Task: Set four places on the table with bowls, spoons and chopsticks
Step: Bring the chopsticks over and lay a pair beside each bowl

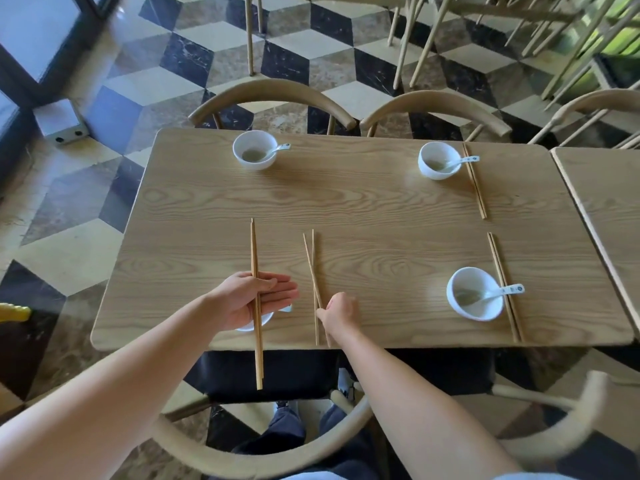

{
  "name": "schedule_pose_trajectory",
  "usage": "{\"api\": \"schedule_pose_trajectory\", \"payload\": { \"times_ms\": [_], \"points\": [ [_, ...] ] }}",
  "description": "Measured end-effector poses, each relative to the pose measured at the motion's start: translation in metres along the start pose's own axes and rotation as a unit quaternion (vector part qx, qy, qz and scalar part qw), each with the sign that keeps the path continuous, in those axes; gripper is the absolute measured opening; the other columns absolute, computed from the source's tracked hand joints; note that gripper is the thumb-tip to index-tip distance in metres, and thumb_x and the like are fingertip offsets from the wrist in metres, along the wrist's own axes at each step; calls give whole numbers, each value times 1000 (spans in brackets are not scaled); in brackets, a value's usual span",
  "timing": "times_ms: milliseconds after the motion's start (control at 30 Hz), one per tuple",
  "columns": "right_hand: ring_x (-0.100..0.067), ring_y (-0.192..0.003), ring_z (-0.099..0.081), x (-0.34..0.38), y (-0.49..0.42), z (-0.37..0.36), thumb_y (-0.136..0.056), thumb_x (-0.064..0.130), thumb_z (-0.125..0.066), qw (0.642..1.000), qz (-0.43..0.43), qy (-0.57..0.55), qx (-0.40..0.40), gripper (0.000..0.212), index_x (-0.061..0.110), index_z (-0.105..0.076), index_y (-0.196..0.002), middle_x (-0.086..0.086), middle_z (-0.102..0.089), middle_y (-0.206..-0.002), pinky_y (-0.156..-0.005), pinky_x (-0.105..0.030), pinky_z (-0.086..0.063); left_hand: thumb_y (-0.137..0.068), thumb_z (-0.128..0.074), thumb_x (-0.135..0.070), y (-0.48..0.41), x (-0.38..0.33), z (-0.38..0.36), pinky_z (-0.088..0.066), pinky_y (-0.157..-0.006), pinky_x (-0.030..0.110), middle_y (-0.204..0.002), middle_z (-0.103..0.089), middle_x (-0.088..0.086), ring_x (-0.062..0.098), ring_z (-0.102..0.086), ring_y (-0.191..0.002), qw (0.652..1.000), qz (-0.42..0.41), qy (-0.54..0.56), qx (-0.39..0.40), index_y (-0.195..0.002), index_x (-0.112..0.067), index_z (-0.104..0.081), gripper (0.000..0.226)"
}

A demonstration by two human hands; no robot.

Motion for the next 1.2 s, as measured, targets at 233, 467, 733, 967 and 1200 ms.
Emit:
{"api": "schedule_pose_trajectory", "payload": {
  "times_ms": [233,467,733,967,1200],
  "points": [
    [-20,-78,-51,-5,7,-2,-81,31,-73,1000,5,10,-17,29,13,-50,-84,-1,-52,-85,-67,-31,-43,-100,-39,8,6,-3,-1,-62,-80,38,-112,-72,27,36,-73,-102,1000,-8,-4,4,-117,10,-62,28],
    [-20,-73,-55,-1,9,-7,-89,13,-58,998,18,26,-48,10,12,-52,-80,-3,-56,-85,-61,-32,-48,-100,-42,8,5,0,9,-63,-73,36,-111,-72,27,35,-73,-101,1000,-8,-16,-4,-116,9,-64,28],
    [-21,-76,-57,1,7,-4,-89,25,-62,998,20,11,-57,23,17,-47,-73,-3,-61,-86,-67,-33,-51,-99,-43,8,0,1,20,-63,-76,39,-111,-72,27,36,-72,-103,1000,-7,-26,-14,-116,8,-65,28],
    [-23,-100,-61,21,7,-18,-87,41,-68,995,64,66,-31,41,9,-54,-109,-6,-59,-110,-82,-32,-52,-100,-42,7,-3,2,22,-63,-76,38,-111,-73,26,36,-73,-102,999,-2,-34,-15,-116,8,-64,28],
    [-19,-78,-59,20,8,-16,-91,9,-57,995,70,58,-47,10,14,-48,-90,-7,-61,-100,-70,-33,-56,-100,-42,7,-10,3,25,-62,-80,40,-110,-73,27,36,-73,-102,999,1,-38,-22,-116,9,-64,27]
  ]
}}
Point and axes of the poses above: each hand's wrist, its own y-axis away from the middle knuckle, its own z-axis out of the back of the hand, x = y × z, the point moved 10 cm from there along -y, towards the middle knuckle
